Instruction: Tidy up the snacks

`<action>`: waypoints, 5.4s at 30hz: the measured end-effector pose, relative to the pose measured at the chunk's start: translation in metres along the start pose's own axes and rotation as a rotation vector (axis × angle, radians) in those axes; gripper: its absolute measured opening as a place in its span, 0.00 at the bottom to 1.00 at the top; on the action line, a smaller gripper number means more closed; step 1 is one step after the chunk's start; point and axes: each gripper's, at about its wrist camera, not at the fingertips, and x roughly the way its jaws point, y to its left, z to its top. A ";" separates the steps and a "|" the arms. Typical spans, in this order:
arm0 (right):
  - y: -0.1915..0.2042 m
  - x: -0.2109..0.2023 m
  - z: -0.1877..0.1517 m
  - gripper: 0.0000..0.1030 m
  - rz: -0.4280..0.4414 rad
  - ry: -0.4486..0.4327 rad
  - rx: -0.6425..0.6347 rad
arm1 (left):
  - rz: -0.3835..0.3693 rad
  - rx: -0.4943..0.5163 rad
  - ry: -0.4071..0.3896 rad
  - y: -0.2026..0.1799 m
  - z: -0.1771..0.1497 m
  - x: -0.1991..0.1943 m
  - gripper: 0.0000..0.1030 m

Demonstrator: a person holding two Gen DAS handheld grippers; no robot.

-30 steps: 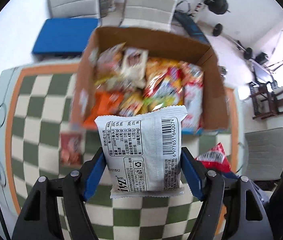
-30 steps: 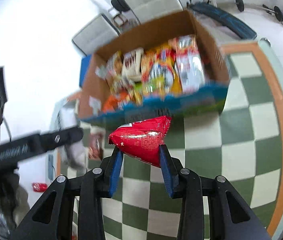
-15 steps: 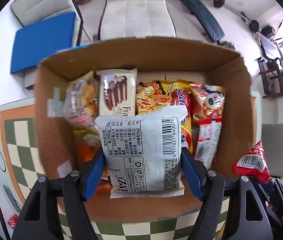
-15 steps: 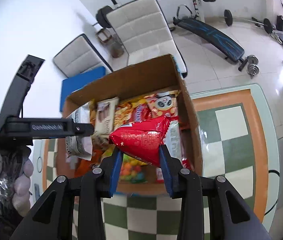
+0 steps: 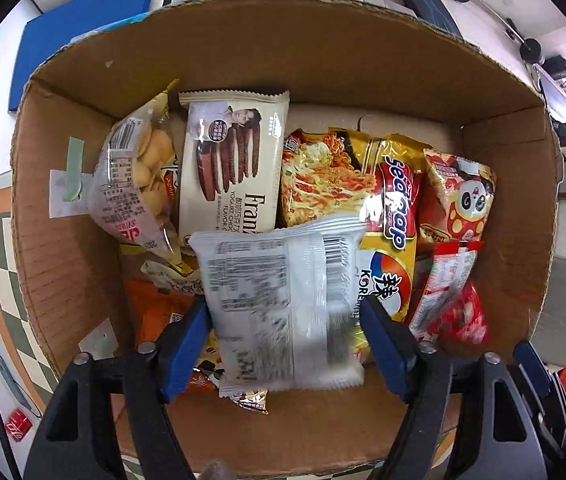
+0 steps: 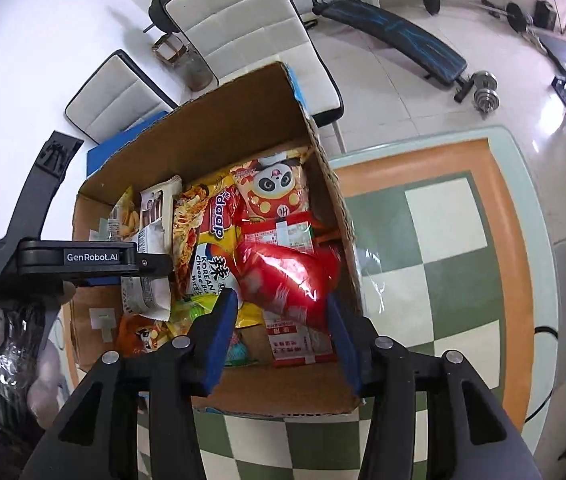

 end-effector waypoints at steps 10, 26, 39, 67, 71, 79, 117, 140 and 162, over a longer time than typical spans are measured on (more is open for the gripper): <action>0.014 -0.008 -0.004 0.73 -0.021 0.010 -0.028 | -0.026 0.013 -0.125 0.011 -0.024 -0.051 0.88; 0.071 -0.033 -0.052 0.91 -0.053 -0.029 -0.173 | 0.148 -0.107 -0.463 0.078 -0.174 -0.107 0.88; 0.089 -0.002 -0.094 0.91 -0.042 0.042 -0.140 | 0.158 -0.295 -0.207 0.169 -0.205 0.004 0.88; 0.091 0.015 -0.079 0.91 -0.120 0.062 -0.134 | 0.121 -0.293 -0.141 0.178 -0.195 0.062 0.55; 0.090 0.015 -0.078 0.91 -0.118 0.063 -0.136 | 0.090 -0.299 -0.177 0.174 -0.214 0.038 0.55; 0.086 0.011 -0.078 0.91 -0.092 0.074 -0.131 | -0.002 -0.262 -0.311 0.146 -0.239 -0.053 0.55; 0.081 0.042 0.020 0.91 -0.135 0.126 -0.130 | 0.173 -0.057 -0.049 0.083 -0.012 -0.003 0.56; 0.089 0.057 0.017 0.91 -0.146 0.175 -0.155 | 0.047 -0.108 -0.077 0.100 -0.031 -0.007 0.84; 0.078 -0.017 -0.034 0.92 -0.098 0.084 -0.192 | 0.069 -0.052 -0.427 0.066 -0.155 -0.107 0.84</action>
